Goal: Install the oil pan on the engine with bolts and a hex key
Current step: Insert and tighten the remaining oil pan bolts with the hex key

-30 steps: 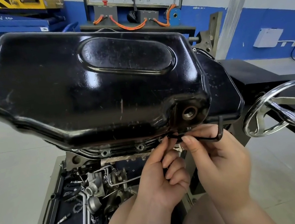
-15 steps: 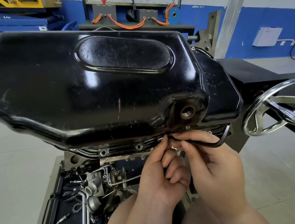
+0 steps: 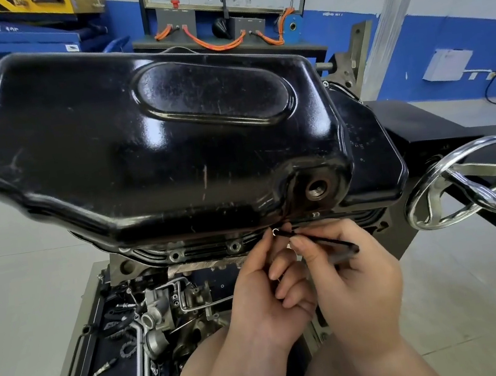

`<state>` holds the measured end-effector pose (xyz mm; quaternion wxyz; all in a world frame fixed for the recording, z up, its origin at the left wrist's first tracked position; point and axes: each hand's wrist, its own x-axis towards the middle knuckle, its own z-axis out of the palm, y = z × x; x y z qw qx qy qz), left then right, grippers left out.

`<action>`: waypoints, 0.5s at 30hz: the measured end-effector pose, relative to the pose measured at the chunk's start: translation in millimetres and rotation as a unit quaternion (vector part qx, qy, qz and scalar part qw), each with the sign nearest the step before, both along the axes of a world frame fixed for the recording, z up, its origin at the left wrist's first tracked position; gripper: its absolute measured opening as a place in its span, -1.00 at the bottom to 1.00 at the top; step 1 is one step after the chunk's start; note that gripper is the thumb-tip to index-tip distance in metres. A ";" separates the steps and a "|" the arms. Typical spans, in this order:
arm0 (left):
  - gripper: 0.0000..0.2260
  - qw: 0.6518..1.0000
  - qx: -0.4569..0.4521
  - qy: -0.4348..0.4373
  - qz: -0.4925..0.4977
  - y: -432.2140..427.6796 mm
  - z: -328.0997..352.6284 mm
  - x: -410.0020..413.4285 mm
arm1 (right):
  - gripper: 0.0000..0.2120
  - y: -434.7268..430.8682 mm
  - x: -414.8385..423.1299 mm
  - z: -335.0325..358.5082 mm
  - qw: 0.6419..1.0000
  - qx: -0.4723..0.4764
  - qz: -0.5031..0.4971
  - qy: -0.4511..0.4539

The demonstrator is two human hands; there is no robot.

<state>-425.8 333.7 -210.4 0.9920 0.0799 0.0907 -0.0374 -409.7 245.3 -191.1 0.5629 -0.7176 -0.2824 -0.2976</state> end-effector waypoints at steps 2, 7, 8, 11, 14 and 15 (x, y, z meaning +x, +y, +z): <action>-0.77 1.000 -0.002 0.001 -0.001 0.6 0.2 0.0 | -0.93 1.1 0.3 0.9 1.000 0.001 -0.002 0.007; -0.75 1.000 -0.008 0.012 0.011 -0.5 -0.9 1.3 | -0.78 1.8 -1.9 0.0 0.999 -0.001 0.033 0.005; -0.74 1.000 -0.008 0.011 0.013 -0.6 -0.8 1.7 | -0.71 1.7 -3.0 -1.5 0.999 -0.008 0.045 0.004; -0.75 1.000 -0.009 0.006 0.017 -0.3 0.0 1.8 | -0.59 0.6 -4.0 -5.1 0.998 -0.029 0.050 0.008; -0.77 1.000 -0.013 -0.004 0.009 -0.2 -0.5 1.0 | -0.81 1.1 -2.2 -3.6 0.999 -0.031 0.025 -0.019; -0.78 1.000 -0.013 -0.007 0.005 -0.6 -0.4 0.4 | -0.84 1.8 -2.2 -2.2 0.999 -0.023 0.018 -0.025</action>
